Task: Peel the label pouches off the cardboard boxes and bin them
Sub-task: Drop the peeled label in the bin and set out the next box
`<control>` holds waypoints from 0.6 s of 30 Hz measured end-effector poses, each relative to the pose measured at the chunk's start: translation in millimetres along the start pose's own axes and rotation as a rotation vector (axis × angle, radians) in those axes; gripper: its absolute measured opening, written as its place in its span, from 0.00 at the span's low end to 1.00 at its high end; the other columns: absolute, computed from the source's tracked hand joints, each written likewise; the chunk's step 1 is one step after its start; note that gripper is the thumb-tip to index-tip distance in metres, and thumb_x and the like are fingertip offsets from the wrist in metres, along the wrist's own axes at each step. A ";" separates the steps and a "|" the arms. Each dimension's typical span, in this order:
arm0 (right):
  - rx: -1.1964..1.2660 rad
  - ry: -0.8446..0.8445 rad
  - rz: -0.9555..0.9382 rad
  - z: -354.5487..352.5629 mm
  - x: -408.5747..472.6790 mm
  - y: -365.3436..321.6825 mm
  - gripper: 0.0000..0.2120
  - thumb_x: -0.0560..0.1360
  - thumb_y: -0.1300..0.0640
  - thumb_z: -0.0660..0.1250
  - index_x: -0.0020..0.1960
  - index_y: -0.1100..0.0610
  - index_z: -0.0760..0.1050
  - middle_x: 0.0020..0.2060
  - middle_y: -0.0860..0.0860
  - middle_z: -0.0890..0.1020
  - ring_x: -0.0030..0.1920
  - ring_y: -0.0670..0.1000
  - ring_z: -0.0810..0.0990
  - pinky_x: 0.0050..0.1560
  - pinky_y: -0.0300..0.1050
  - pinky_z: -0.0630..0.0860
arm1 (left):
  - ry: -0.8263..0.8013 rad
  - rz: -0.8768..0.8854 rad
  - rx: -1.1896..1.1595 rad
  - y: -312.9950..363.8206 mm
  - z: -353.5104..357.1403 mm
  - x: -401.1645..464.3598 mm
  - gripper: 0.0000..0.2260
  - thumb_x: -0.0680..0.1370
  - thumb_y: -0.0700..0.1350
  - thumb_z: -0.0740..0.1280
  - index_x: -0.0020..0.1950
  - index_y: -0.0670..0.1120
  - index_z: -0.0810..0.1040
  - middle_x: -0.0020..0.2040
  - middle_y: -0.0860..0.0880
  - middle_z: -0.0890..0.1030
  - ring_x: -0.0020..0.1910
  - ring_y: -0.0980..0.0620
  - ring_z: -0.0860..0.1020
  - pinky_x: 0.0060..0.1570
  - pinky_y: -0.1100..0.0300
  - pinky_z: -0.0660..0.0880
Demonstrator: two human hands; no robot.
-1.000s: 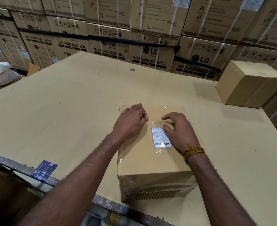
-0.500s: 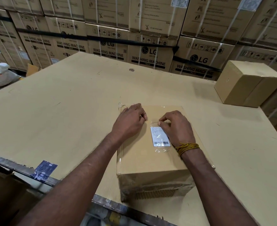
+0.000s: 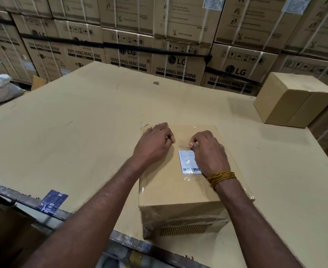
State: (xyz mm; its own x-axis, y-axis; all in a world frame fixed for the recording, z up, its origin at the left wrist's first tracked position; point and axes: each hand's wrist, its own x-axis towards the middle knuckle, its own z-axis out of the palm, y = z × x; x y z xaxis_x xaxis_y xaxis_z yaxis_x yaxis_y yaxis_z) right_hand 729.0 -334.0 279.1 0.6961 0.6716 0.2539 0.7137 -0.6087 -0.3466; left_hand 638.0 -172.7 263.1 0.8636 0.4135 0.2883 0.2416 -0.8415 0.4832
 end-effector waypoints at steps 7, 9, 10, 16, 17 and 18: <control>0.109 0.034 -0.014 -3.3 -3.1 -0.3 0.06 0.81 0.60 0.58 0.49 0.52 0.72 0.53 0.50 0.75 0.45 0.57 0.77 0.50 0.53 0.74 | 0.028 0.004 0.012 2.6 -2.3 -1.2 0.09 0.79 0.39 0.59 0.48 0.49 0.77 0.66 0.48 0.75 0.67 0.53 0.70 0.56 0.63 0.58; 0.154 0.043 -0.023 -3.9 -4.1 0.4 0.05 0.81 0.58 0.59 0.49 0.52 0.72 0.52 0.49 0.75 0.46 0.55 0.77 0.50 0.53 0.74 | 0.028 0.007 0.010 3.1 -2.7 -2.0 0.09 0.79 0.40 0.59 0.49 0.49 0.77 0.67 0.48 0.74 0.68 0.53 0.69 0.59 0.62 0.59; 0.197 0.044 -0.039 -4.3 -4.9 1.2 0.04 0.81 0.56 0.60 0.49 0.51 0.72 0.51 0.48 0.76 0.46 0.53 0.77 0.50 0.51 0.74 | 0.027 0.006 0.010 3.6 -2.9 -2.4 0.09 0.79 0.40 0.59 0.49 0.49 0.78 0.68 0.48 0.74 0.69 0.53 0.69 0.61 0.60 0.59; 0.573 -0.095 -0.011 -14.3 -11.9 5.8 0.11 0.76 0.49 0.71 0.55 0.46 0.72 0.40 0.46 0.81 0.42 0.42 0.80 0.39 0.34 0.74 | 0.002 -0.005 0.010 5.5 -5.9 -3.2 0.09 0.79 0.40 0.59 0.49 0.50 0.78 0.70 0.48 0.73 0.72 0.54 0.67 0.65 0.58 0.60; 0.628 -0.120 0.007 -15.0 -12.3 6.9 0.13 0.75 0.50 0.72 0.57 0.45 0.72 0.38 0.47 0.82 0.40 0.43 0.80 0.38 0.34 0.74 | 0.001 -0.005 0.009 6.0 -6.4 -3.5 0.09 0.79 0.40 0.59 0.49 0.50 0.77 0.71 0.48 0.72 0.72 0.54 0.66 0.65 0.58 0.60; 0.676 -0.143 0.019 -15.1 -12.1 8.3 0.16 0.75 0.50 0.73 0.59 0.44 0.71 0.36 0.47 0.82 0.40 0.44 0.81 0.39 0.36 0.75 | 0.001 -0.007 0.009 6.2 -6.4 -3.6 0.09 0.79 0.40 0.59 0.49 0.50 0.77 0.70 0.48 0.73 0.71 0.54 0.67 0.64 0.58 0.60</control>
State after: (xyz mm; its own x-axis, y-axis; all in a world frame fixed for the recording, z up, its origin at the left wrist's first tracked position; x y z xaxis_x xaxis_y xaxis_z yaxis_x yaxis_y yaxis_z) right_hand 727.6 -353.6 286.8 0.6574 0.7410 0.1369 0.4640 -0.2549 -0.8483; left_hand 633.5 -177.1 270.3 0.8617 0.4194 0.2856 0.2516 -0.8419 0.4773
